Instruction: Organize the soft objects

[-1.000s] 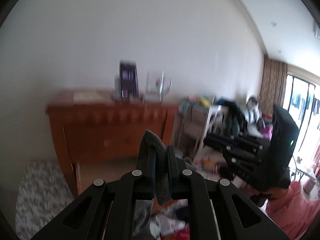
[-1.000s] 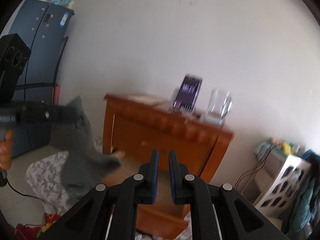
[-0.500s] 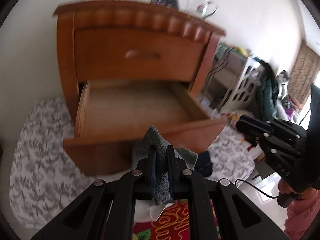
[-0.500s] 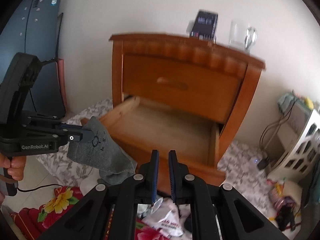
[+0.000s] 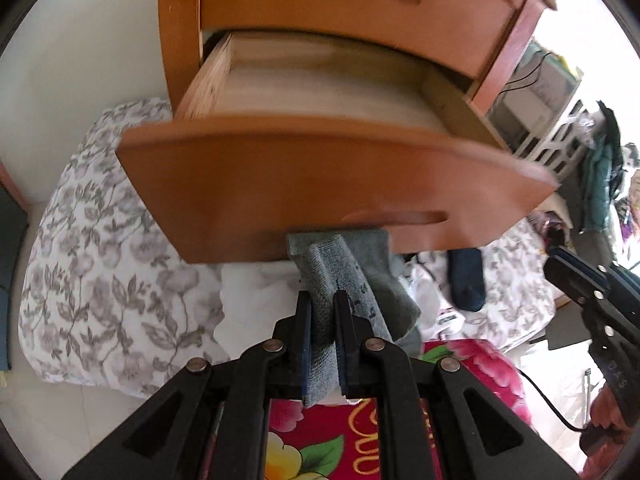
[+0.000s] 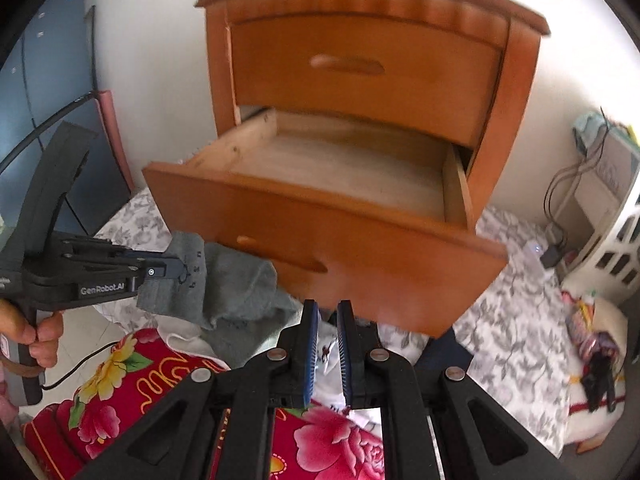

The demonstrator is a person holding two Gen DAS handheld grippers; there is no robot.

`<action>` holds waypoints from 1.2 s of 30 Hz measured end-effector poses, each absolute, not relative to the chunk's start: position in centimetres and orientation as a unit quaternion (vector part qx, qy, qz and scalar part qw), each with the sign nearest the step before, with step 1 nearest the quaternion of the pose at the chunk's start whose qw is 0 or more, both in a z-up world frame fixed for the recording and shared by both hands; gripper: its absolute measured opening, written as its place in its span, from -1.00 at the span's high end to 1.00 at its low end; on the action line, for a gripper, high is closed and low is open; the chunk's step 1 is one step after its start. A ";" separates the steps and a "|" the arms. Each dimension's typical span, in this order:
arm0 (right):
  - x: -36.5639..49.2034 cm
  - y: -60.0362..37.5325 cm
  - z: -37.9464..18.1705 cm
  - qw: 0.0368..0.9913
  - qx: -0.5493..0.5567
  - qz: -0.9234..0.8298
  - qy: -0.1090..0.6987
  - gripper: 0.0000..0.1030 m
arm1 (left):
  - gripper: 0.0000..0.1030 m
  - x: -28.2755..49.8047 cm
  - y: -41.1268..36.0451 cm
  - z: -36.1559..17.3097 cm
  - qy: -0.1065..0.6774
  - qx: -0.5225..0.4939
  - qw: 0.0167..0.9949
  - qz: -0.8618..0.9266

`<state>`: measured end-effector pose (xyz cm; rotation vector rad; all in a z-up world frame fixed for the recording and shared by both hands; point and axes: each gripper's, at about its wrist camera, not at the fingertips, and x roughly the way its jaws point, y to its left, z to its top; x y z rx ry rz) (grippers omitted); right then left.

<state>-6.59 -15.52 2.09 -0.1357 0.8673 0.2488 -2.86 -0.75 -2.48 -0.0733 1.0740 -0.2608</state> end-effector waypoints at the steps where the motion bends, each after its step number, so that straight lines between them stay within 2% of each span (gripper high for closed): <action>1: -6.5 -15.7 1.7 0.895 -0.061 0.116 0.426 0.79 | 0.80 -2.6 -0.8 -3.1 0.516 -0.035 0.847 -0.118; 7: -5.3 -16.8 -0.5 0.879 -0.023 0.077 0.471 0.79 | 0.78 -1.6 -0.8 -5.7 0.537 -0.033 0.839 -0.084; 10: -5.0 -17.3 -1.4 0.872 -0.006 0.064 0.485 0.78 | 0.66 -1.5 -0.6 -6.4 0.542 -0.033 0.837 -0.071; 15: -5.2 -17.7 -1.7 0.872 0.003 0.052 0.487 0.78 | 0.08 -2.1 0.4 -6.2 0.535 -0.038 0.842 -0.055; 24: -5.8 -17.7 -1.5 0.876 0.009 0.037 0.482 0.73 | -0.42 -3.9 1.5 -3.7 0.498 -0.046 0.865 -0.048; 26: -5.8 -17.6 -1.2 0.877 0.011 0.032 0.479 0.53 | -0.51 -4.0 1.5 -3.0 0.487 -0.044 0.871 -0.047; 28: -5.7 -17.7 -0.9 0.880 0.015 0.026 0.474 0.13 | -0.57 -4.2 1.6 -2.4 0.473 -0.040 0.879 -0.047; 32: -6.1 -17.7 0.7 0.891 0.018 0.016 0.452 -0.10 | -0.59 -4.9 2.0 -1.3 0.450 -0.031 0.892 -0.041; 33: -6.3 -17.8 1.1 0.894 0.023 0.011 0.448 -0.21 | -0.65 -5.2 2.2 -1.0 0.442 -0.031 0.895 -0.039; 35: -6.5 -17.9 1.8 0.898 0.033 0.005 0.439 -0.30 | -0.80 -5.6 2.3 -0.5 0.431 -0.032 0.901 -0.035; 36: -6.7 -17.9 2.1 0.899 0.036 0.004 0.436 -0.38 | -0.81 -6.0 2.3 -0.1 0.422 -0.032 0.905 -0.037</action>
